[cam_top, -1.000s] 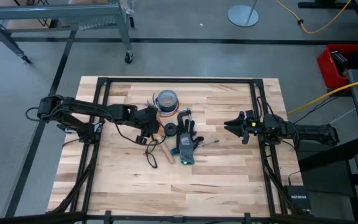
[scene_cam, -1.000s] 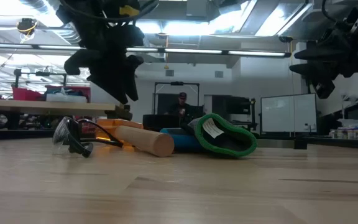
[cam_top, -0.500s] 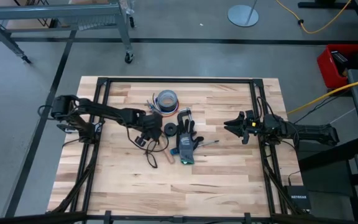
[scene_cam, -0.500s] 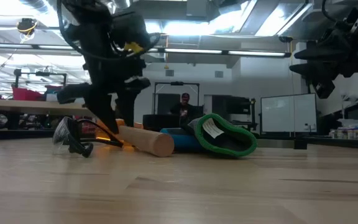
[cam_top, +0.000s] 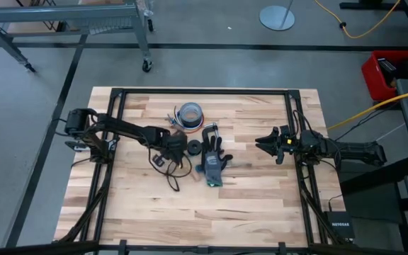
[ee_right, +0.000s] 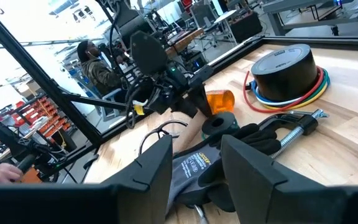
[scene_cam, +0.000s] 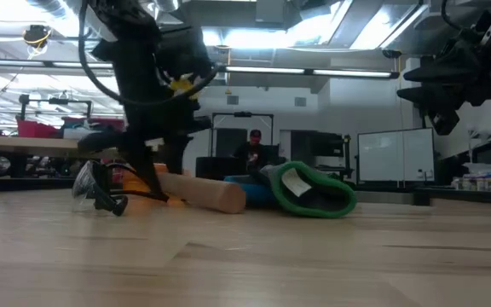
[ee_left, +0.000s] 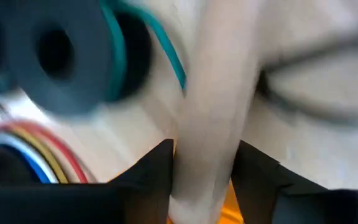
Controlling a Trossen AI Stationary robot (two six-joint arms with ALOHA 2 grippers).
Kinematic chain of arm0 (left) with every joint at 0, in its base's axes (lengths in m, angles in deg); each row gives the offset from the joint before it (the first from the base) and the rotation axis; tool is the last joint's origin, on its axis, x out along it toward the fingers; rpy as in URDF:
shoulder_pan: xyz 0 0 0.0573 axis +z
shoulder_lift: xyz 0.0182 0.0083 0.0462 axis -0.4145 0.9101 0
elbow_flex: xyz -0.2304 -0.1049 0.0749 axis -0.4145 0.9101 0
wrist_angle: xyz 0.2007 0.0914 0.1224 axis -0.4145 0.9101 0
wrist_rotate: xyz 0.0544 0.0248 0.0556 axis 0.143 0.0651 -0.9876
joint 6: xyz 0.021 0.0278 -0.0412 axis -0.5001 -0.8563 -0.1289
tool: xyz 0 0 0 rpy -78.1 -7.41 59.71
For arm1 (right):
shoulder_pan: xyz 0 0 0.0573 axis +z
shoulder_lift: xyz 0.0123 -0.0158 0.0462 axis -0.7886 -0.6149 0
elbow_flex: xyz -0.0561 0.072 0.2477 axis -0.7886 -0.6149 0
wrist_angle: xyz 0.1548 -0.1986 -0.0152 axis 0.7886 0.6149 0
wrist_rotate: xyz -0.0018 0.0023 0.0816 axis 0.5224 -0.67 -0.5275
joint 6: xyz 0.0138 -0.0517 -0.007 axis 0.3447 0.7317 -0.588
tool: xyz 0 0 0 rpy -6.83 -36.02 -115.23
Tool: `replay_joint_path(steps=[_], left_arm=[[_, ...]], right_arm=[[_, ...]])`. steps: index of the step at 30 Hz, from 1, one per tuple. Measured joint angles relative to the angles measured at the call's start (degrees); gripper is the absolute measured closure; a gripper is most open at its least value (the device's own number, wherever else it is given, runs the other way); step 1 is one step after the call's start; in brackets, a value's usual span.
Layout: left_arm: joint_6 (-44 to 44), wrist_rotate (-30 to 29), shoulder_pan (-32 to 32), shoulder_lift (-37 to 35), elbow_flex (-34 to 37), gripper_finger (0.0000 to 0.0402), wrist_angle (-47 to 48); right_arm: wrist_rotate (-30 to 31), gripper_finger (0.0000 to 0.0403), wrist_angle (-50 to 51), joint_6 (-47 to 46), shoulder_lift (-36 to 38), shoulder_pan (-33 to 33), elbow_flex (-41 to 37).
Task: Coil cords
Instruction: Move the orange hammer to the upper right of the table
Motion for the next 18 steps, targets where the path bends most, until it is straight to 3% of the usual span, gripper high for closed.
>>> replay_joint_path(steps=[7, 18], left_arm=[[0.8, -1.1, 0.2, -3.4, 0.5, 0.0288, 10.4], [14.0, -2.0, 4.7, -6.6, 0.5, 0.0288, 21.3]], right_arm=[[0.0, 0.026, 0.0, 0.0, 0.0, 0.0, 0.0], [0.0, 0.026, 0.1, 0.0, 0.0, 0.0, 0.0]])
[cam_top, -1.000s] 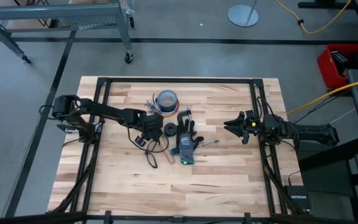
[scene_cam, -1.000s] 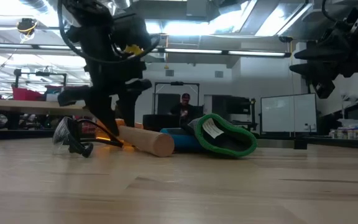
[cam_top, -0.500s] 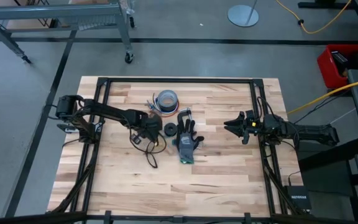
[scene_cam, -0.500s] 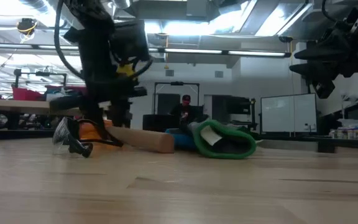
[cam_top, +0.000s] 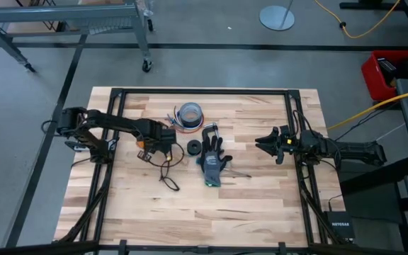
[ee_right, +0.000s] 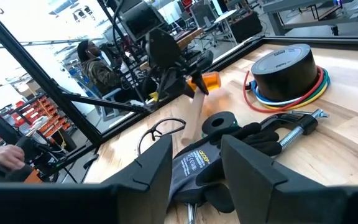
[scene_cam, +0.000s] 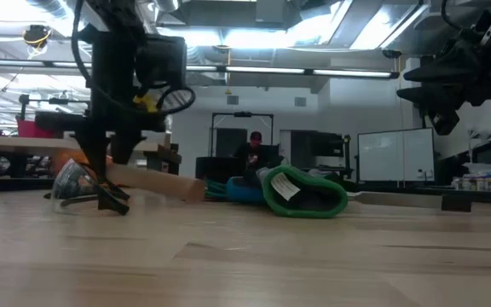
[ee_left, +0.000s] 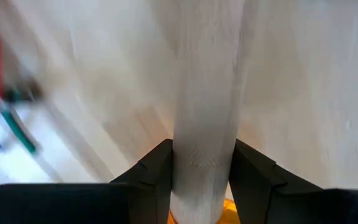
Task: Coil cords
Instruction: Move the orange hammer to the upper right of the table
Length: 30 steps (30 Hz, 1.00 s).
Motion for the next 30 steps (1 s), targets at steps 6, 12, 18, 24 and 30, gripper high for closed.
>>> replay_joint_path(steps=[6, 12, 18, 24, 30], left_arm=[[0.6, -3.6, 4.8, 0.0, 0.0, 0.0288, 5.6], [6.5, -3.8, 11.2, 0.0, 0.0, 0.0288, 7.6], [7.3, -3.9, 15.4, 0.0, 0.0, 0.0288, 6.4], [9.1, -0.6, 16.9, 0.0, 0.0, 0.0288, 0.3], [15.4, -0.4, 16.0, 0.4, 0.0, 0.0225, -3.8]], right_arm=[[-0.6, 0.026, 0.1, 0.0, 0.0, 0.0, 0.0], [-1.5, 0.026, 0.2, 0.0, 0.0, 0.0, 0.0], [-1.5, 0.026, 0.2, 0.0, 0.0, 0.0, 0.0], [-1.5, 0.026, 0.2, 0.0, 0.0, 0.0, 0.0], [-1.5, 0.026, 0.2, 0.0, 0.0, 0.0, 0.0]])
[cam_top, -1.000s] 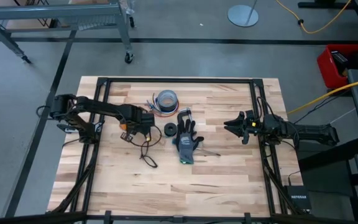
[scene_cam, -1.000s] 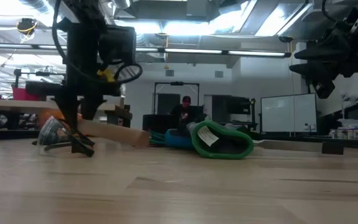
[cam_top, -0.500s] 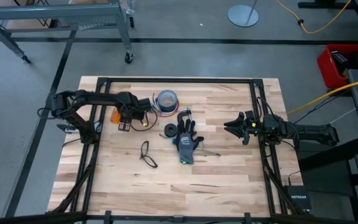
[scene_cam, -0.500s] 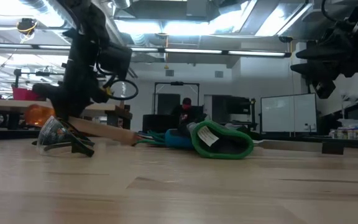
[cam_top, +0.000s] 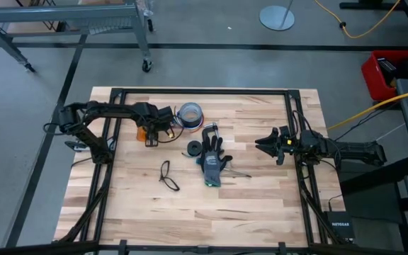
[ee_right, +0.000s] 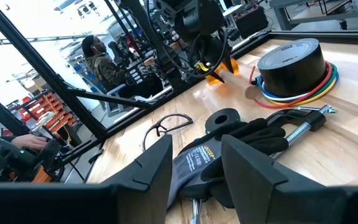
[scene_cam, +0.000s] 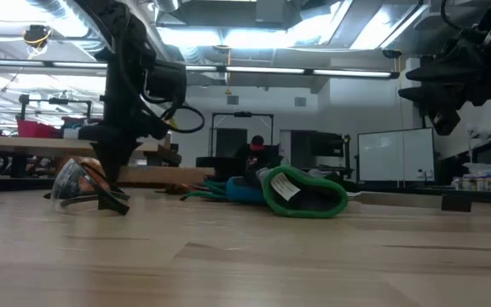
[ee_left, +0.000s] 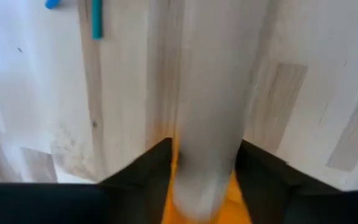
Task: Coil cords
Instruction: Move the orange hammer to the upper right of the table
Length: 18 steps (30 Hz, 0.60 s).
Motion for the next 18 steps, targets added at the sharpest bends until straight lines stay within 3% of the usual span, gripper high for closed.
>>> replay_joint_path(steps=[3, 6, 11, 18], left_arm=[[-0.1, -0.9, -0.7, 0.0, 0.0, 0.0177, 0.1], [-1.2, -0.9, -1.3, 0.0, 0.0, 0.0155, 0.7], [-2.7, -2.1, -2.5, 0.0, 0.0, 0.0148, 3.3], [2.8, -3.4, -3.7, -0.1, -0.1, 0.0147, 9.5]], right_arm=[[0.0, 0.026, 0.0, 0.0, 0.0, 0.0, 0.0], [0.0, 0.026, 0.0, 0.0, 0.0, 0.0, 0.0], [0.0, 0.026, 0.0, 0.0, 0.0, 0.0, 0.0], [0.0, 0.026, 0.0, 0.2, 0.0, 0.0, 0.0]])
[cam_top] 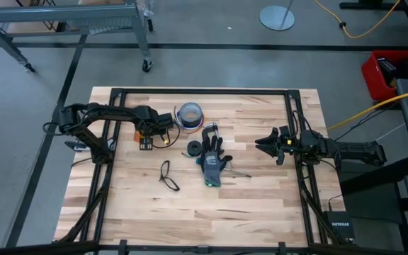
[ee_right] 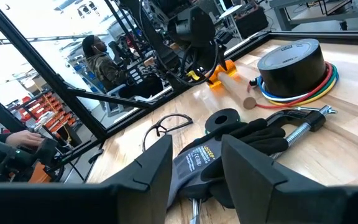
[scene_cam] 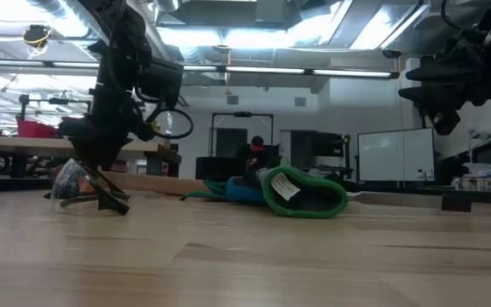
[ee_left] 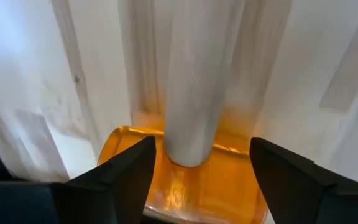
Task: Coil cords
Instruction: Move the orange hammer to the upper right of the table, then uncoil the green wire from the black spool
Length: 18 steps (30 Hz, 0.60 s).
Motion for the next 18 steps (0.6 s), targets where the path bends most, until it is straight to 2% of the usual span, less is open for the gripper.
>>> replay_joint_path(steps=[8, 18], left_arm=[[0.5, -0.2, -0.1, 0.0, -0.7, 0.0146, -0.1], [0.3, 0.0, -0.1, -0.1, -6.4, 0.0146, -1.2]], right_arm=[[0.0, 0.026, 0.0, 0.0, 0.0, 0.0, 0.0], [0.0, 0.026, 0.0, 0.0, 0.0, 0.0, 0.0]])
